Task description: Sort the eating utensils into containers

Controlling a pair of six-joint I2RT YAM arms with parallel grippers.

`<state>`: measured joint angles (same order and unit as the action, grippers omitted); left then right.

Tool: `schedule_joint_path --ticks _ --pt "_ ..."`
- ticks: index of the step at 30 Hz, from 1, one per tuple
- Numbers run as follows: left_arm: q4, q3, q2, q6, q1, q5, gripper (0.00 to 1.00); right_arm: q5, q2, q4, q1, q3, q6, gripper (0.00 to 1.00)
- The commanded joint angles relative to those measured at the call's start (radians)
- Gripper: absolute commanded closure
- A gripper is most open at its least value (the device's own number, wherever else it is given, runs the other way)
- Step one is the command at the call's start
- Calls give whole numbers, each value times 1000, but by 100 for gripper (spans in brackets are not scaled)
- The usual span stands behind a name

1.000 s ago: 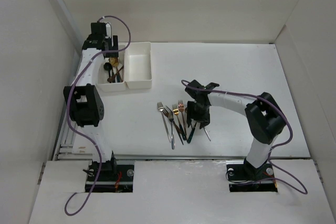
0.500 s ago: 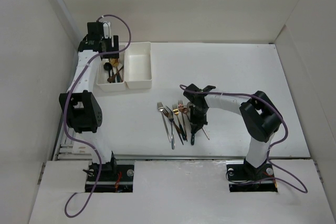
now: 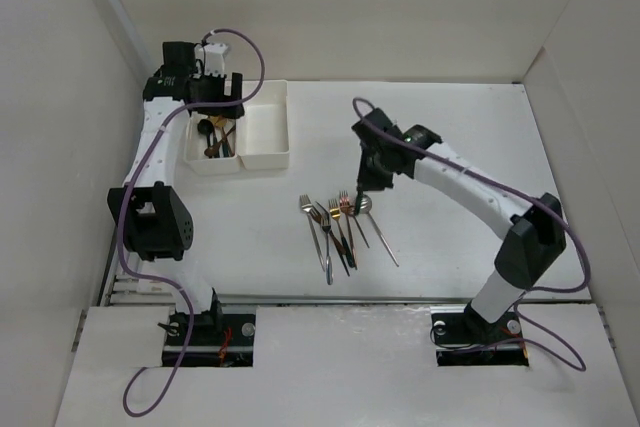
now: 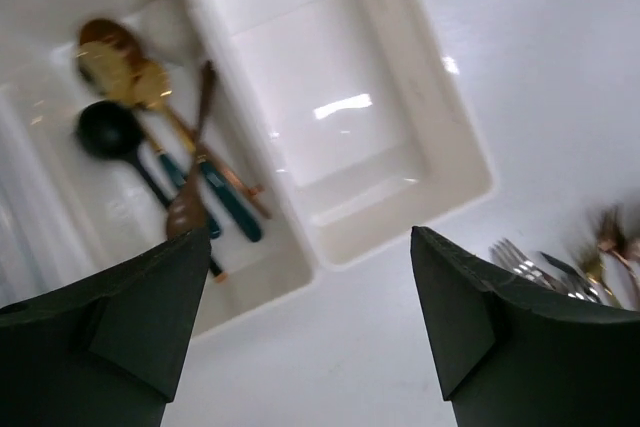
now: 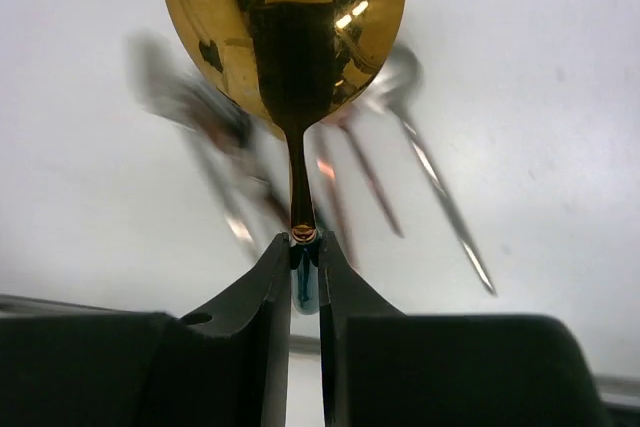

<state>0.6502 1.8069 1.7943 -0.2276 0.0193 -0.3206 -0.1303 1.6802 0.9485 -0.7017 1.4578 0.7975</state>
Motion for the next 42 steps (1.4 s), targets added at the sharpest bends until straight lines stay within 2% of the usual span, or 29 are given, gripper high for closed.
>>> schedule_joint_path --ticks 1,5,10,12,18,23,25,27,29,30,32,34,38,39,40,42 --pt "72 26 -67 -78 -31 -256 21 -118 -54 -40 -4 194 2 100" --pt "100 17 -67 -88 -88 -565 18 -86 56 -175 -4 392 2 100" --pt "160 37 -76 -142 -134 -738 14 33 186 -315 -4 577 14 100" --pt "187 37 -76 -166 -146 -787 12 60 208 -352 -4 589 43 100" --pt "187 17 -76 -167 -197 -801 10 81 233 -406 -22 601 52 100" --pt "114 -24 -64 -95 -266 -599 10 101 211 -468 -22 553 62 100" --pt "103 -37 -53 -95 -281 -598 11 121 211 -478 -22 543 72 100" --pt "94 -37 -42 -84 -297 -588 16 152 220 -478 -32 543 72 100" --pt "85 -37 -42 -73 -309 -577 28 178 230 -487 -32 543 81 100" --pt "75 -37 -33 -73 -309 -577 51 190 230 -487 -32 530 81 100" --pt "75 -27 -33 -64 -309 -568 81 201 230 -487 -32 518 81 100" --pt "75 -18 -33 -44 -309 -528 100 201 230 -487 -32 509 81 100" --pt "57 -30 -33 -24 -300 -497 100 210 230 -496 -32 498 81 97" --pt "57 -31 -33 -24 -291 -479 100 210 230 -496 -32 498 69 90" --pt "39 -41 -42 -7 -280 -447 100 210 230 -496 -32 498 57 62" --pt "23 -55 -52 23 -263 -366 100 196 230 -461 -19 498 46 40"
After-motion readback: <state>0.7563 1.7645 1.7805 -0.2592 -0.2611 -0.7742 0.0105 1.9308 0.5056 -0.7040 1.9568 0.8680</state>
